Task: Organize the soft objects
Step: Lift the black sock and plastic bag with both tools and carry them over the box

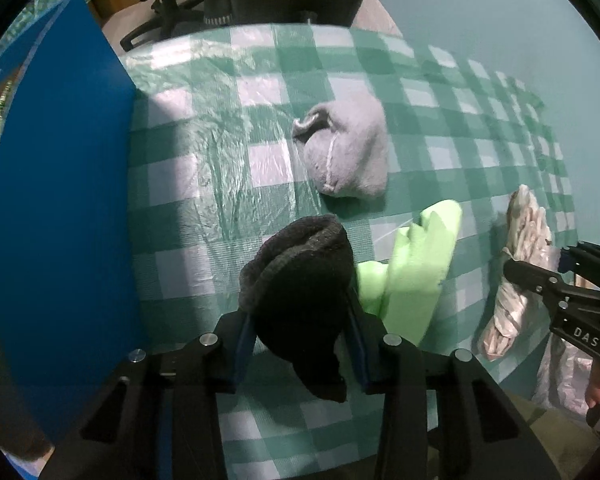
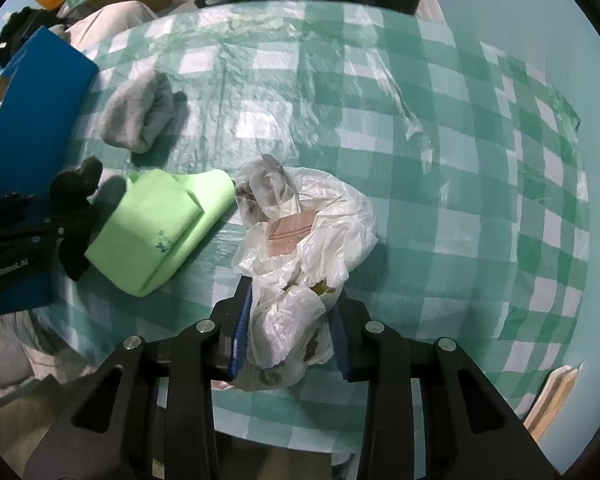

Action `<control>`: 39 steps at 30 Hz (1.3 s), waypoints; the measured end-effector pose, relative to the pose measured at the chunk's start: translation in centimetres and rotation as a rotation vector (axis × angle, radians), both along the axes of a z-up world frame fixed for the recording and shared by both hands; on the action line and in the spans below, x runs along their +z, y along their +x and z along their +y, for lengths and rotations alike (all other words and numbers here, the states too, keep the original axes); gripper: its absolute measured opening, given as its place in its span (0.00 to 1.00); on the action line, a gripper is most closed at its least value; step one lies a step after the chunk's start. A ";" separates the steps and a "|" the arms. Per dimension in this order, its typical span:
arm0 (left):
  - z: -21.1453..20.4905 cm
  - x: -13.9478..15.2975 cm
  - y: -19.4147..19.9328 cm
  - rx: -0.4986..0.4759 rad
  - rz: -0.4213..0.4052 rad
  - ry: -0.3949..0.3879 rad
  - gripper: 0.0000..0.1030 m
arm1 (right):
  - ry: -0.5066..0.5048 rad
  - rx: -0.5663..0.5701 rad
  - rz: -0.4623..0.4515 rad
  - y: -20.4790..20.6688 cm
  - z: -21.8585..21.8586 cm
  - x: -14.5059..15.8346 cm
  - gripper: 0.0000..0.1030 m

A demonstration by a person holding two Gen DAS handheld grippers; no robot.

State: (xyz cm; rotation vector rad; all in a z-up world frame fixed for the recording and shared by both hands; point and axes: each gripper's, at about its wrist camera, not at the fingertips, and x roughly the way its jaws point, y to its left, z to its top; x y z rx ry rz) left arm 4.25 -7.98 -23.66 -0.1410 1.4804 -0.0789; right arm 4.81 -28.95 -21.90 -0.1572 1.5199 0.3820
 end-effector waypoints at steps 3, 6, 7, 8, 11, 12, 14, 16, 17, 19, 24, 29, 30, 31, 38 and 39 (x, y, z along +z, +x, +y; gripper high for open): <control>0.2 1.3 -0.2 0.001 -0.022 -0.005 0.39 | 0.013 0.011 -0.010 -0.1 0.3 0.7 0.32; 0.1 2.9 -0.6 0.001 -0.037 -0.014 0.39 | 0.023 0.024 -0.020 -0.3 0.3 1.7 0.32; 0.1 3.4 -0.8 0.003 -0.045 -0.022 0.39 | 0.026 0.028 -0.023 -0.4 0.4 2.0 0.32; 0.5 3.6 -0.6 0.004 -0.051 -0.028 0.39 | 0.030 0.032 -0.025 -0.3 0.4 2.3 0.32; 0.5 4.9 -0.3 0.008 -0.069 -0.039 0.39 | 0.041 0.047 -0.030 -0.3 0.8 3.4 0.32; 0.7 5.3 -0.6 0.009 -0.075 -0.042 0.39 | 0.046 0.051 -0.034 -0.3 0.8 3.8 0.32; 1.7 6.0 -0.6 0.013 -0.085 -0.047 0.39 | 0.058 0.060 -0.041 -0.1 1.1 4.7 0.32; 1.8 6.7 -0.8 0.019 -0.094 -0.053 0.39 | 0.068 0.066 -0.046 0.3 1.6 5.4 0.32; 2.0 7.1 -0.9 0.023 -0.098 -0.056 0.39 | 0.073 0.069 -0.048 0.3 1.7 5.7 0.32; 2.3 7.8 -1.1 0.028 -0.107 -0.064 0.39 | 0.084 0.075 -0.051 0.4 2.1 6.3 0.31; 2.6 9.4 -1.5 0.038 -0.130 -0.066 0.39 | 0.117 0.088 -0.060 0.6 3.0 7.7 0.31; 3.2 10.7 -2.0 0.049 -0.149 -0.056 0.39 | 0.140 0.108 -0.069 0.8 4.1 9.1 0.31; 3.4 10.9 -2.1 0.051 -0.154 -0.056 0.39 | 0.151 0.110 -0.070 0.9 4.4 9.5 0.31; 3.6 11.2 -2.2 0.054 -0.159 -0.057 0.39 | 0.158 0.113 -0.072 0.9 4.7 9.7 0.31; 5.2 12.9 -2.7 0.090 -0.187 -0.055 0.39 | 0.191 0.161 -0.098 1.2 7.2 11.7 0.31; 5.4 13.2 -2.8 0.095 -0.192 -0.054 0.39 | 0.195 0.169 -0.101 1.2 7.6 11.9 0.31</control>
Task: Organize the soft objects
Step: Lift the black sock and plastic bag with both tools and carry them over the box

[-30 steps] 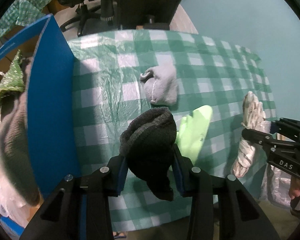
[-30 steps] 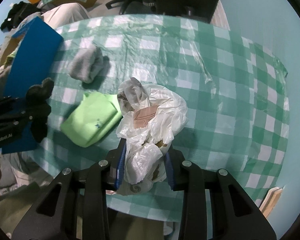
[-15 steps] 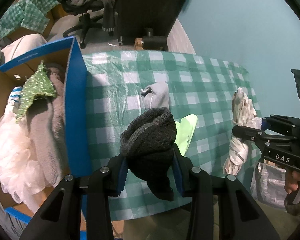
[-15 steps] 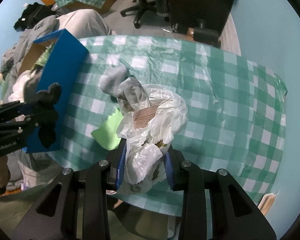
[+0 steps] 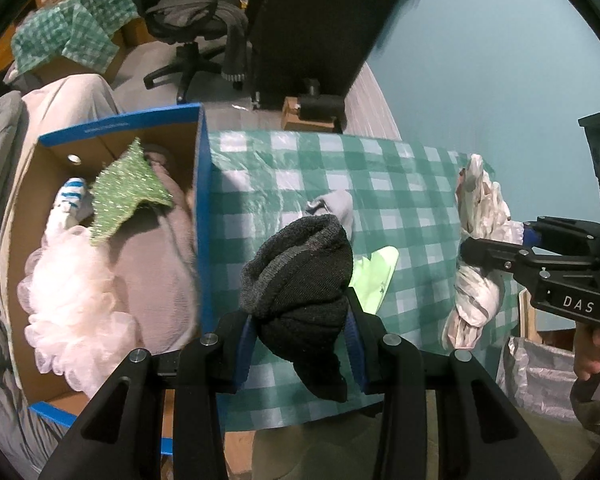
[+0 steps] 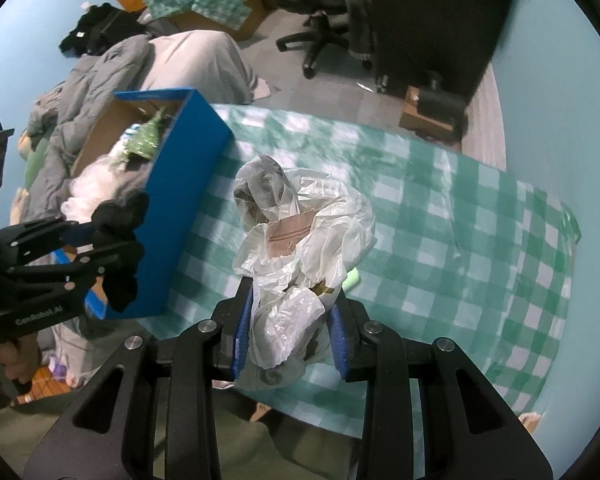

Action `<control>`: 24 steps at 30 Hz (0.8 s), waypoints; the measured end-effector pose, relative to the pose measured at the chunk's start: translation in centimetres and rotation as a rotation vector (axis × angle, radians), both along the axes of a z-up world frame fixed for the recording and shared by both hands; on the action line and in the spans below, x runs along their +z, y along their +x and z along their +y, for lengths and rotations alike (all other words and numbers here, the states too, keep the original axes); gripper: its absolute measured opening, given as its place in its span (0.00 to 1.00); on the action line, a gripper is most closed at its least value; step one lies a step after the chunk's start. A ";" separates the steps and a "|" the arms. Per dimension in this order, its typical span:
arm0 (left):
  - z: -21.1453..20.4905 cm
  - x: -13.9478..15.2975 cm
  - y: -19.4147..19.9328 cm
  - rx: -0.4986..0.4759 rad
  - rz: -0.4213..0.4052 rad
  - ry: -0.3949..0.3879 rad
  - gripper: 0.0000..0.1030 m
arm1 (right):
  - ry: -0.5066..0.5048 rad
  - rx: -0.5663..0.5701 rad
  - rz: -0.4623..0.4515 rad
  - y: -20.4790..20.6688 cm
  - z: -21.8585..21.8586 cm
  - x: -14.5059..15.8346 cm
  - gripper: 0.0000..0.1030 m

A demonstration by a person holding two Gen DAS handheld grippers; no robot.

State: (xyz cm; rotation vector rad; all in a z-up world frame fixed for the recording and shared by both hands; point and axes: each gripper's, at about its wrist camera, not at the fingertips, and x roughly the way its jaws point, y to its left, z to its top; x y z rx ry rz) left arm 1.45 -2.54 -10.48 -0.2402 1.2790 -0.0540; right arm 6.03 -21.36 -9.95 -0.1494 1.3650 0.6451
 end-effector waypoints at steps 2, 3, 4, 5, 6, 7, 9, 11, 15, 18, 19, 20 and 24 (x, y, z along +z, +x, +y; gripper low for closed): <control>0.5 0.4 -0.1 0.009 -0.006 0.001 0.39 | 0.007 0.016 -0.006 0.1 0.6 0.6 0.31; 0.8 0.6 -0.1 0.015 -0.007 0.003 0.39 | 0.011 0.024 -0.008 0.1 1.0 0.8 0.31; 1.0 0.8 -0.2 0.019 -0.010 0.005 0.39 | 0.014 0.031 -0.011 0.1 1.3 1.0 0.31; 1.3 1.0 -0.2 0.022 -0.017 0.010 0.39 | 0.017 0.039 -0.013 0.1 1.7 1.2 0.31; 1.5 1.2 -0.3 0.025 -0.020 0.012 0.39 | 0.021 0.049 -0.014 0.1 2.2 1.4 0.31; 1.8 1.3 -0.3 0.029 -0.024 0.015 0.39 | 0.024 0.058 -0.017 0.1 2.6 1.5 0.31; 2.4 1.7 -0.5 0.037 -0.030 0.016 0.39 | 0.030 0.076 -0.021 0.1 3.5 1.7 0.31; 3.1 2.0 -0.6 0.047 -0.035 0.018 0.39 | 0.035 0.094 -0.024 0.1 4.4 1.9 0.31; 4.5 2.4 -0.8 0.067 -0.040 0.027 0.39 | 0.045 0.126 -0.027 0.3 6.4 2.3 0.31; 5.7 2.5 -0.8 0.082 -0.044 0.031 0.39 | 0.057 0.144 -0.026 0.5 7.7 2.4 0.31; 6.0 2.6 -0.8 0.088 -0.044 0.034 0.39 | 0.060 0.151 -0.029 0.6 8.2 2.5 0.31; 6.5 2.6 -0.8 0.094 -0.046 0.038 0.39 | 0.064 0.158 -0.030 0.7 8.6 2.6 0.31; 8.2 2.7 -0.8 0.115 -0.051 0.039 0.39 | 0.076 0.187 -0.029 1.0 10.8 2.7 0.31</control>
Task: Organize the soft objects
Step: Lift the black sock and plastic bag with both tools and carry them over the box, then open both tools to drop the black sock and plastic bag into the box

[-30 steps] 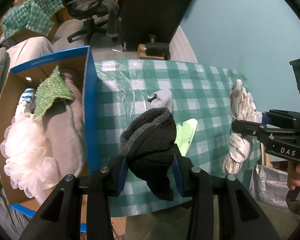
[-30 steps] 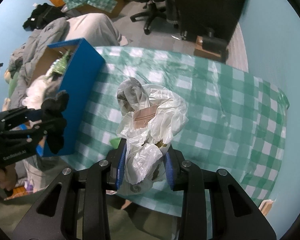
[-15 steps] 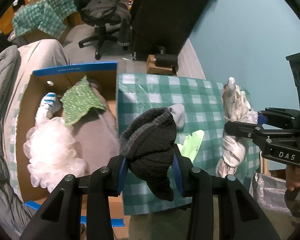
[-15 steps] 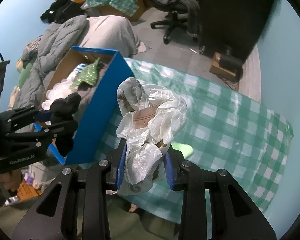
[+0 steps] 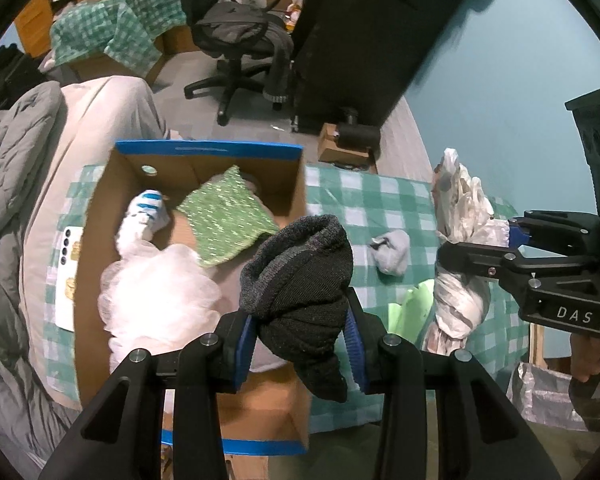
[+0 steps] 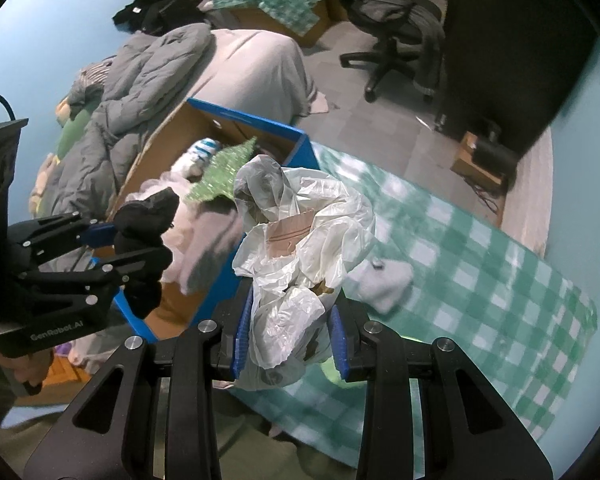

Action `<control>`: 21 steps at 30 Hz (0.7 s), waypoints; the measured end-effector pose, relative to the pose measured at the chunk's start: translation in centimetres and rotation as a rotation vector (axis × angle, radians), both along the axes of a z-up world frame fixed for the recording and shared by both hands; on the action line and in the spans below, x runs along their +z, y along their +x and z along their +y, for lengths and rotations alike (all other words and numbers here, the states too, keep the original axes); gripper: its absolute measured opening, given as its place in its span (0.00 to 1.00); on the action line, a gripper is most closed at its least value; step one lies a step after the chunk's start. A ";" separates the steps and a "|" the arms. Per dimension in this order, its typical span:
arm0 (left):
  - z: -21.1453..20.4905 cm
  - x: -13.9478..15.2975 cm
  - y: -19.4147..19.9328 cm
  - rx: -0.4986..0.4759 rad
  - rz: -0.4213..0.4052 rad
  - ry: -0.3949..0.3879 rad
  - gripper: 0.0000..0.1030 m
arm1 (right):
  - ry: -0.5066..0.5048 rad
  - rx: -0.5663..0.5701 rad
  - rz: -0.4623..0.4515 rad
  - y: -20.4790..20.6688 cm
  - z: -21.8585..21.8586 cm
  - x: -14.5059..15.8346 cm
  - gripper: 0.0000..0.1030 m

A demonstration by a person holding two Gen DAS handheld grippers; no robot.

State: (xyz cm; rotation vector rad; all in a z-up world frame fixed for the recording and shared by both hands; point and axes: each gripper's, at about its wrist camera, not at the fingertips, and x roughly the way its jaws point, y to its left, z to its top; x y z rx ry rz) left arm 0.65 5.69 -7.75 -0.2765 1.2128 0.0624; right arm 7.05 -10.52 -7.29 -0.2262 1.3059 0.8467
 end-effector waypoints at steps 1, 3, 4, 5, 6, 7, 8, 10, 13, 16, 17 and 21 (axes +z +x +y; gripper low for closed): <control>0.5 0.0 0.1 0.005 -0.001 -0.001 0.39 | 0.004 0.007 0.002 0.1 0.5 0.0 0.31; 1.2 0.1 0.1 0.013 -0.001 0.002 0.39 | 0.010 0.020 0.006 0.3 1.6 -0.1 0.31; 1.8 0.1 0.2 0.017 -0.002 0.003 0.39 | 0.012 0.028 0.007 0.5 2.4 -0.2 0.31; 2.3 0.0 0.3 0.020 -0.001 0.003 0.39 | 0.013 0.032 0.007 0.5 2.8 -0.2 0.31; 2.7 0.0 0.3 0.024 -0.001 0.004 0.39 | 0.013 0.040 0.006 0.6 3.5 -0.3 0.31; 3.2 0.0 0.5 0.029 -0.001 0.003 0.39 | 0.016 0.048 0.008 0.7 4.2 -0.3 0.31; 3.8 -0.1 0.6 0.032 -0.002 -0.001 0.39 | 0.018 0.053 0.011 0.8 4.6 -0.4 0.31; 5.1 -0.6 0.9 0.042 0.006 -0.005 0.39 | 0.019 0.066 0.016 1.0 6.0 -0.6 0.31; 6.6 -1.1 1.3 0.050 0.019 -0.006 0.39 | 0.013 0.084 0.023 1.3 7.8 -1.1 0.31; 8.1 -1.6 1.6 0.052 0.031 -0.006 0.39 | 0.012 0.101 0.037 1.7 9.5 -1.6 0.31; 8.7 -1.8 1.8 0.054 0.037 -0.004 0.39 | 0.009 0.105 0.040 1.8 10.0 -1.8 0.31; 10.2 -2.6 2.4 0.047 0.055 0.009 0.39 | -0.004 0.116 0.049 2.1 12.1 -2.4 0.31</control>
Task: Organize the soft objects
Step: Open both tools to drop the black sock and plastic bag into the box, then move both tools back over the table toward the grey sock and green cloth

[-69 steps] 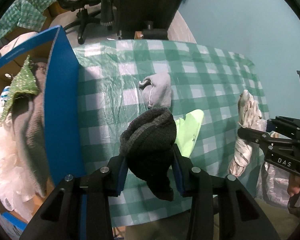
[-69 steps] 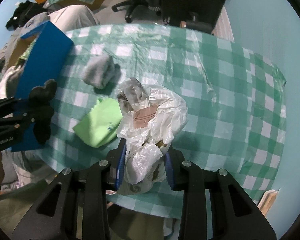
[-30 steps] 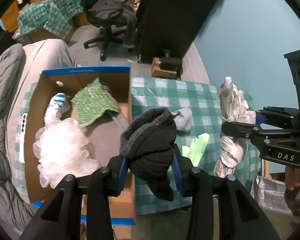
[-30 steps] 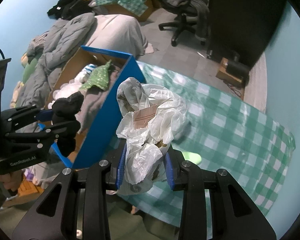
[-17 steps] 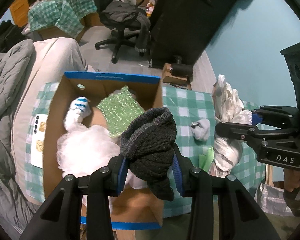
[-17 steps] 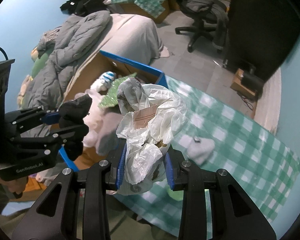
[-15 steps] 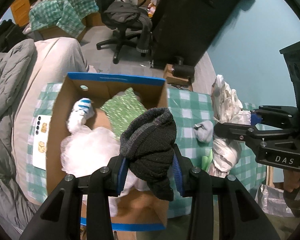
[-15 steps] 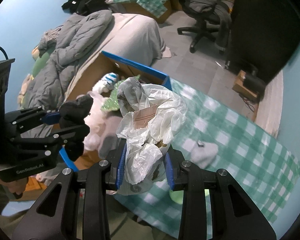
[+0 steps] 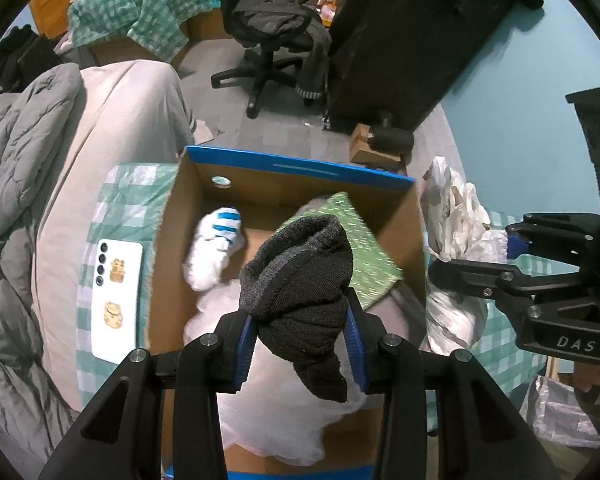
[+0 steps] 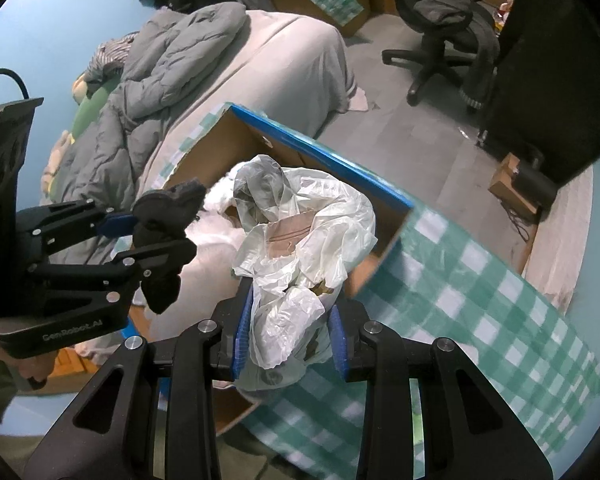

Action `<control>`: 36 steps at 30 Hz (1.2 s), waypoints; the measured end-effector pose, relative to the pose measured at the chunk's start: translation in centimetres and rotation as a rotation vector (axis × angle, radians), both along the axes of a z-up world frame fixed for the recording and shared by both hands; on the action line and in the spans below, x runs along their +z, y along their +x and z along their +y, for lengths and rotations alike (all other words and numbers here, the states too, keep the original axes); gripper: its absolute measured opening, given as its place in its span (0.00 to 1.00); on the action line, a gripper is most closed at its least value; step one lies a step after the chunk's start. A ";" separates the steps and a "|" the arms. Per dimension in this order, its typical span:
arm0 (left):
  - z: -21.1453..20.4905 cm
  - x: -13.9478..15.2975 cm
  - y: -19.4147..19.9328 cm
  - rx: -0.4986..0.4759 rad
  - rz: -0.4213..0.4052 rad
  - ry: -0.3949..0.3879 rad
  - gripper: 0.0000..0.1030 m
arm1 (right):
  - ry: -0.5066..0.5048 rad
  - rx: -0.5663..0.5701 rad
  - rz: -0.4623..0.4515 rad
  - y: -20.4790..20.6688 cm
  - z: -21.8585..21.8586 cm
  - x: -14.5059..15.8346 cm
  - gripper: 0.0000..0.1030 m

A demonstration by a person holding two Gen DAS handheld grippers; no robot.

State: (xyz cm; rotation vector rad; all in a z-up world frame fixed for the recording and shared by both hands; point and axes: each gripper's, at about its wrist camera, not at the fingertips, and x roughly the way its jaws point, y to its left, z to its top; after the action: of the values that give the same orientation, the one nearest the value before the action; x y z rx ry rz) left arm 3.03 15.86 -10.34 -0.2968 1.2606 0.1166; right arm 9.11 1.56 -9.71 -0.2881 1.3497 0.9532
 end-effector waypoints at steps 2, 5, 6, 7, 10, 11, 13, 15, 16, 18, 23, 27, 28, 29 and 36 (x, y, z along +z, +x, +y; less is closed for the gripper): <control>0.6 -0.4 0.4 -0.006 0.008 -0.003 0.39 | -0.001 0.001 0.006 0.2 0.6 -0.2 0.31; 1.4 -1.0 0.9 -0.010 0.018 -0.004 0.39 | -0.009 0.007 0.017 0.5 1.7 -0.5 0.31; 1.6 -1.1 1.1 -0.012 0.022 -0.005 0.39 | -0.014 0.008 0.017 0.5 2.0 -0.6 0.31; 1.8 -1.3 1.3 -0.013 0.028 -0.005 0.39 | -0.015 0.010 0.018 0.6 2.4 -0.6 0.31; 2.4 -2.1 1.7 0.000 0.054 -0.005 0.39 | -0.019 0.012 0.030 0.8 3.2 -1.0 0.31; 2.6 -2.2 1.7 0.008 0.057 -0.004 0.39 | -0.020 0.014 0.035 0.9 3.4 -1.1 0.31; 2.9 -2.5 1.7 0.018 0.063 -0.008 0.41 | -0.029 0.022 0.048 0.8 3.8 -1.4 0.33; 3.0 -2.6 1.6 0.019 0.064 -0.014 0.47 | -0.039 0.032 0.047 0.6 4.2 -1.6 0.35; 3.0 -2.6 1.4 0.021 0.063 -0.012 0.50 | -0.041 0.035 0.042 0.5 4.3 -1.6 0.35; 3.1 -2.5 1.2 0.030 0.054 -0.007 0.65 | -0.044 0.038 0.040 0.4 4.5 -1.6 0.40; 3.4 -2.0 0.2 0.076 0.033 -0.013 0.66 | -0.027 0.012 0.016 0.3 4.1 -0.9 0.54; 3.3 -1.4 -0.8 0.097 0.035 -0.008 0.66 | -0.011 -0.011 0.005 0.4 3.1 -0.1 0.58; 3.2 -1.1 -1.1 0.100 0.029 -0.008 0.66 | -0.010 -0.019 0.002 0.4 2.8 0.0 0.58; 3.1 -0.9 -1.4 0.102 0.025 -0.008 0.67 | -0.008 -0.028 0.001 0.4 2.5 0.2 0.58; 1.5 0.6 -2.6 0.104 0.002 -0.007 0.68 | -0.012 -0.062 -0.003 -0.6 0.0 0.7 0.59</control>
State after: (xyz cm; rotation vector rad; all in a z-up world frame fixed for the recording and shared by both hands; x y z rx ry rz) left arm 0.40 17.36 -9.77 -0.3683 1.2480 0.2013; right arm 8.51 1.53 -8.98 -0.2557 1.3545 0.8926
